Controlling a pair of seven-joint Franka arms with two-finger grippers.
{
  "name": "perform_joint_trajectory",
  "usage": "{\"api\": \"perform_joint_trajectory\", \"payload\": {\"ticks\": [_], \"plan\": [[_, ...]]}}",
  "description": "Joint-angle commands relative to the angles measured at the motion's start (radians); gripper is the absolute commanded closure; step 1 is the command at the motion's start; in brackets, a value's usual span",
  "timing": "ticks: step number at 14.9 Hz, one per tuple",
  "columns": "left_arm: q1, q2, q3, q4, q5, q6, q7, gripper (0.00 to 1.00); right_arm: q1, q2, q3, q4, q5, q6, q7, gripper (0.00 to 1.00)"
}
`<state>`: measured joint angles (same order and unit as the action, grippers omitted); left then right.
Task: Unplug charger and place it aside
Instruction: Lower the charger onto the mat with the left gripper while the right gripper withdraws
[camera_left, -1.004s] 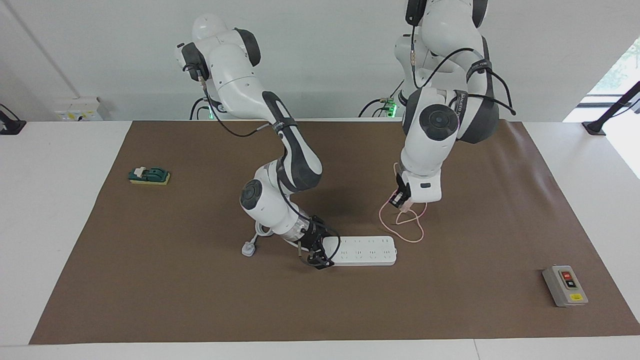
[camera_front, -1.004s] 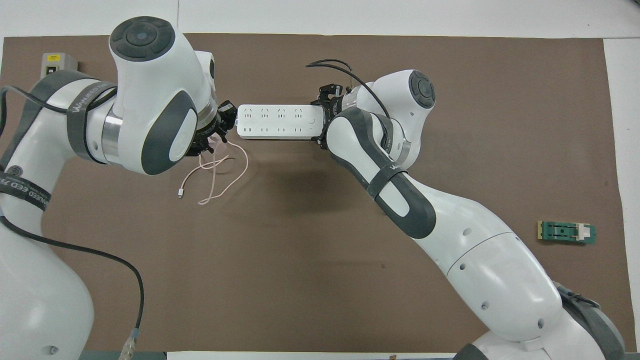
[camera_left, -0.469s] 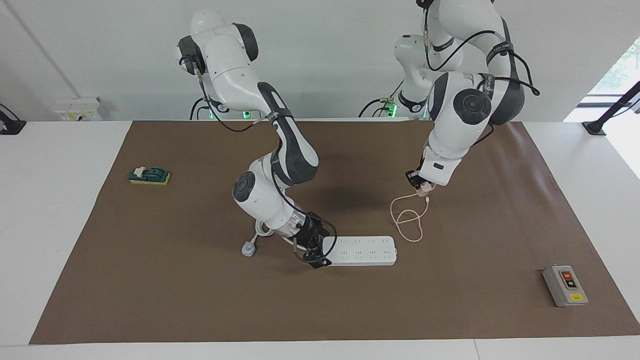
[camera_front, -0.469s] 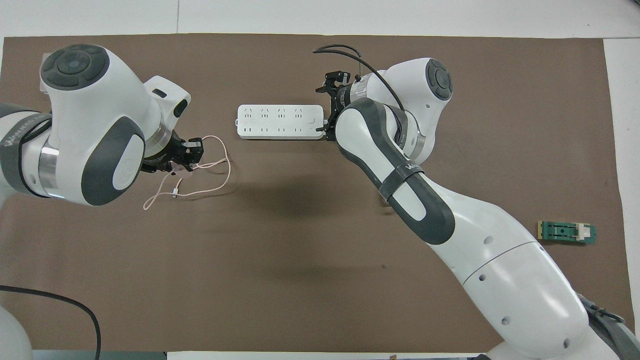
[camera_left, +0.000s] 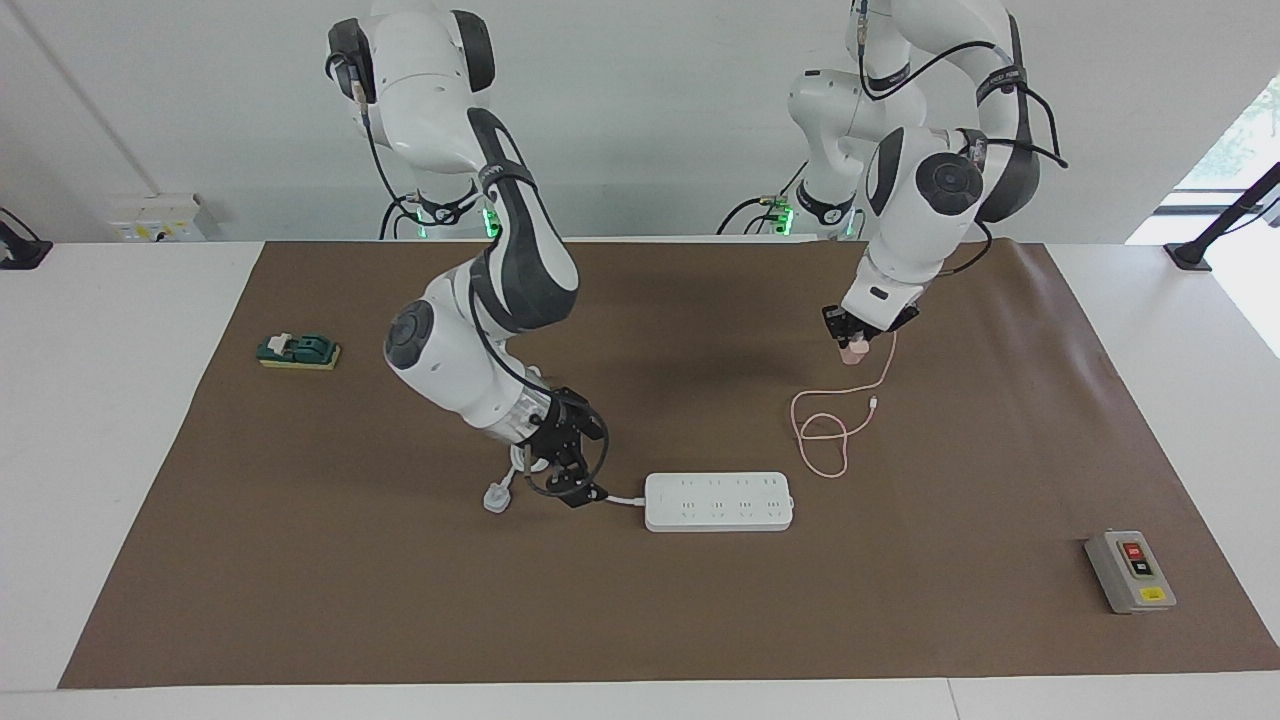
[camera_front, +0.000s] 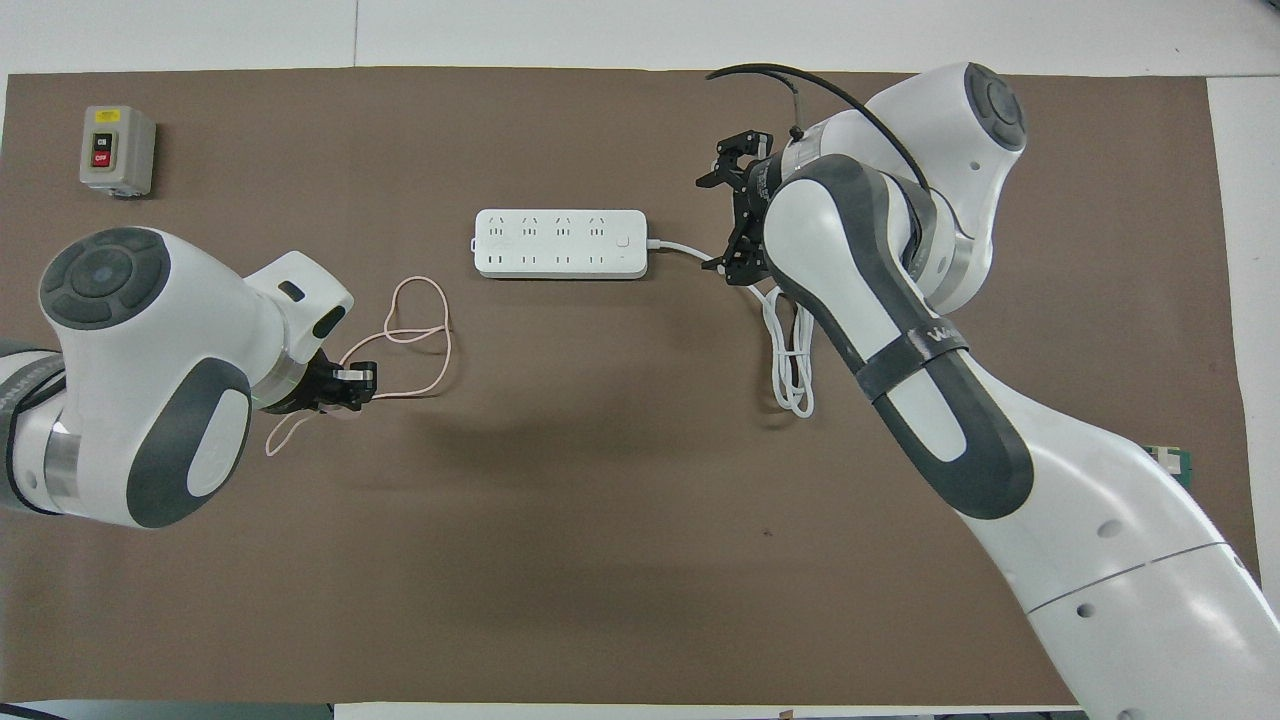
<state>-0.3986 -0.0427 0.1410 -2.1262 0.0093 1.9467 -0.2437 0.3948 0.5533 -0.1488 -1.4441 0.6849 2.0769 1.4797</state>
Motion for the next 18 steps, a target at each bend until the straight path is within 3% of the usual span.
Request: {"api": "perform_joint_trajectory", "payload": {"ticks": [1,5,9,12,14,16,18], "plan": [[0.067,-0.077,-0.004,-0.135,0.014,0.093,0.133,1.0,-0.005,-0.085,0.0,-0.064,-0.051,-0.04,-0.013,0.0],[0.133,-0.105,-0.004,-0.241,0.014,0.204,0.247,1.0,-0.004,-0.186,-0.005,-0.067,-0.289,-0.148,-0.07,0.0],[0.149,-0.092,-0.004,-0.29,0.014,0.284,0.251,1.0,-0.059,-0.269,-0.02,-0.076,-0.32,-0.345,-0.309,0.0],[0.159,-0.088,-0.001,-0.33,0.015,0.325,0.259,1.0,-0.068,-0.306,-0.018,-0.076,-0.486,-0.451,-0.465,0.0],[0.202,-0.088,0.0,-0.331,0.015,0.325,0.293,0.74,-0.073,-0.332,-0.02,-0.076,-0.53,-0.486,-0.577,0.0],[0.256,-0.088,0.0,-0.333,0.015,0.317,0.342,0.35,-0.106,-0.369,-0.02,-0.078,-0.532,-0.492,-0.689,0.0],[0.294,-0.088,0.0,-0.33,0.015,0.316,0.369,0.08,-0.142,-0.389,-0.02,-0.079,-0.532,-0.52,-0.839,0.0]]}}
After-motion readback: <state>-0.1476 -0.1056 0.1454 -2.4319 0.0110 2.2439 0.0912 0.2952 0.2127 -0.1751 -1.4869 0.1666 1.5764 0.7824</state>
